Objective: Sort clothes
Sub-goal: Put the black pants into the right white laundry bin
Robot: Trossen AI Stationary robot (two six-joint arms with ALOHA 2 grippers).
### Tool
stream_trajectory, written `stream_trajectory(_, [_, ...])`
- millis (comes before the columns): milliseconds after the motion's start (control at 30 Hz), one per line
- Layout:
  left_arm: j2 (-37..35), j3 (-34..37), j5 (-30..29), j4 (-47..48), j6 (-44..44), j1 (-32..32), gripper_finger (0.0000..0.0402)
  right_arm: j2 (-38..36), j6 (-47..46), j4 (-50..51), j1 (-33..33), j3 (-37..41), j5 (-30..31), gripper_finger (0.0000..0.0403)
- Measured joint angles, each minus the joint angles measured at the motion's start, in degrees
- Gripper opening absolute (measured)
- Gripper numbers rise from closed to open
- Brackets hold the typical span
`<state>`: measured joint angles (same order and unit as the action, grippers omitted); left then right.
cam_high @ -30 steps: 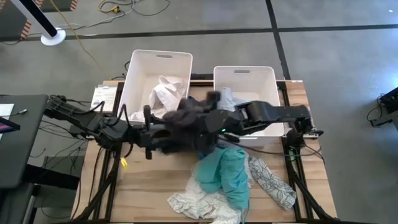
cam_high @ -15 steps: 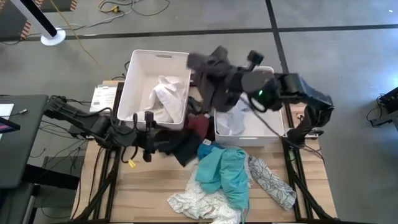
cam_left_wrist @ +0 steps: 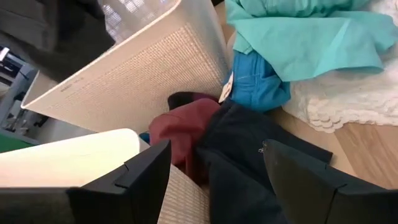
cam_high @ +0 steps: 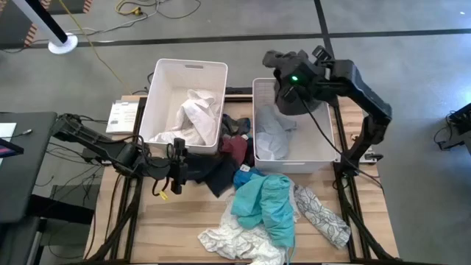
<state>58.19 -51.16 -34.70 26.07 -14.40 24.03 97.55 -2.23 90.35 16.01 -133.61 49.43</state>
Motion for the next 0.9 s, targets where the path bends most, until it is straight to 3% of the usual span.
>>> stream_trajectory(167, [0.02,1.29,0.01,-0.41,0.66,-0.02,0.0249,1.78,0.35,-1.68,4.4,1.86,-8.46,0.0012])
stream_trajectory(633, [0.02,4.55,0.05,-0.52,3.61,-0.02,0.0249,3.03,-0.57,-3.57,15.34,19.88,-16.28,0.0012])
stream_trajectory(900, [0.02,4.57,0.05,-0.58,4.18,-0.02,0.0249,2.91,2.54,-11.01,18.3,30.67,-25.0,0.0012])
